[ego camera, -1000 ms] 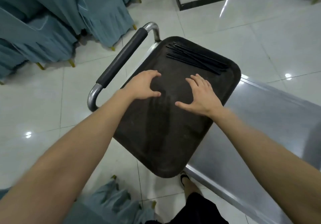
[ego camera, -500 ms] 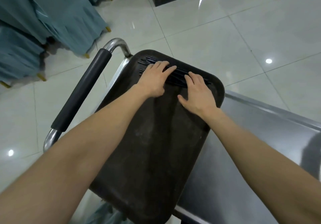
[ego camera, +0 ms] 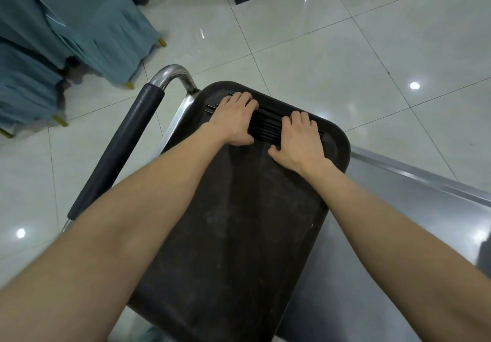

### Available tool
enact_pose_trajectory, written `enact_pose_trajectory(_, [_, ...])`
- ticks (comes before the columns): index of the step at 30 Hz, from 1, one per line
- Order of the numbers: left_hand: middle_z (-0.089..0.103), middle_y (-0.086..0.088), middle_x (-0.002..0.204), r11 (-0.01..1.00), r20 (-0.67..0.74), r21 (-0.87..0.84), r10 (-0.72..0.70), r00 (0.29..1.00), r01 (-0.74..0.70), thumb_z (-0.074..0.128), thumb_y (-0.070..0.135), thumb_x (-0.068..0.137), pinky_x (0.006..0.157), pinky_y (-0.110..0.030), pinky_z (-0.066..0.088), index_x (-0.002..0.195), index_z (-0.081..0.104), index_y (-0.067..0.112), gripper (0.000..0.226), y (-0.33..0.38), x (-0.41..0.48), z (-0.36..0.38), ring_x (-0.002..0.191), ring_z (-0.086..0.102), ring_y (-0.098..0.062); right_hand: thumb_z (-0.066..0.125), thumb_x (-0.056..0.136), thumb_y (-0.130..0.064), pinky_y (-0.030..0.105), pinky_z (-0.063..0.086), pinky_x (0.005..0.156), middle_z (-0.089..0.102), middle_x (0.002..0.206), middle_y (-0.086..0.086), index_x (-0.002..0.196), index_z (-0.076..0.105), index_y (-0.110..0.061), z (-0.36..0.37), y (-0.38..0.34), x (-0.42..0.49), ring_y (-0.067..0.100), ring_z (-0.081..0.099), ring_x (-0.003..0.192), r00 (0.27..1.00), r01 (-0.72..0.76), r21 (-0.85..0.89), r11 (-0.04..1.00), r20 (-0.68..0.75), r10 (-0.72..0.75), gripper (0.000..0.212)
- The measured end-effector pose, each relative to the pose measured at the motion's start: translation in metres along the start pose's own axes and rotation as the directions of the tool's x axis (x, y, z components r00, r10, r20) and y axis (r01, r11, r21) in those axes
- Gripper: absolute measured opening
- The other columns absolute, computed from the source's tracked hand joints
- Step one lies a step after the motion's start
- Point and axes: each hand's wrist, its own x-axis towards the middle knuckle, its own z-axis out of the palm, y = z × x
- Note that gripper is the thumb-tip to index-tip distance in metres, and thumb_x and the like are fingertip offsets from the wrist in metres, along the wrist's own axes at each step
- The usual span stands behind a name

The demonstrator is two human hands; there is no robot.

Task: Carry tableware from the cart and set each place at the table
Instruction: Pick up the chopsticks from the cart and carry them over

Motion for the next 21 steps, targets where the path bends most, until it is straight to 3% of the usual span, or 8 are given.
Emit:
enact_pose_trajectory(3, [0.051,-0.003,0.128,1.0,-0.01,-0.023,0.001,1.0,-0.001,0.076,0.045,0.064,0.106,-0.044,0.044,0.137,0.05,0.017,0.082,-0.004,0.004,-0.005,0.118,0.051,-0.027,0.067,0.078,-0.049,0.045,0.051,0.091,0.056,0.119,0.014,0.114,0.062,-0.008,0.001,0.002,0.003,0.032,0.052,0.112,1.0,0.004,0.027,1.0,-0.004,-0.004,0.055])
enact_pose_trajectory(7, [0.045,-0.007,0.134,0.999,0.033,0.031,-0.01,0.999,0.009,0.076,0.052,0.066,0.112,-0.046,0.04,0.142,0.049,0.018,0.088,-0.007,0.009,-0.005,0.126,0.043,-0.029,0.07,0.078,-0.048,0.045,0.053,0.09,0.056,0.12,0.015,0.119,0.057,-0.007,0.0,0.003,0.005,0.032,0.054,0.11,1.0,-0.012,0.069,0.998,-0.017,0.013,0.06])
enact_pose_trajectory(11, [0.049,-0.003,0.126,1.0,0.038,0.009,-0.001,0.999,0.001,0.079,0.048,0.059,0.1,-0.044,0.045,0.126,0.051,0.018,0.078,-0.005,0.013,-0.007,0.115,0.049,-0.026,0.07,0.076,-0.051,0.044,0.051,0.089,0.055,0.119,0.015,0.116,0.059,-0.007,0.0,0.003,0.009,0.032,0.053,0.109,1.0,-0.017,0.042,0.999,-0.006,0.018,0.061])
enact_pose_trajectory(14, [0.051,0.0,0.12,1.0,0.036,0.019,0.008,0.999,-0.009,0.078,0.049,0.057,0.097,-0.043,0.046,0.125,0.05,0.02,0.078,-0.005,0.014,-0.008,0.109,0.05,-0.025,0.067,0.075,-0.052,0.045,0.05,0.088,0.055,0.117,0.014,0.115,0.06,-0.006,0.0,0.004,0.009,0.032,0.052,0.107,1.0,0.003,0.027,1.0,-0.025,-0.003,0.061])
enact_pose_trajectory(21, [0.047,0.003,0.108,0.994,0.087,0.082,0.066,0.994,-0.073,0.082,0.049,0.062,0.086,-0.037,0.042,0.101,0.053,0.025,0.054,-0.002,0.011,-0.011,0.1,0.044,-0.019,0.066,0.077,-0.059,0.046,0.049,0.097,0.061,0.116,0.01,0.114,0.062,-0.011,-0.001,0.004,0.013,0.03,0.053,0.111,0.998,0.055,-0.002,0.998,-0.008,-0.055,0.062])
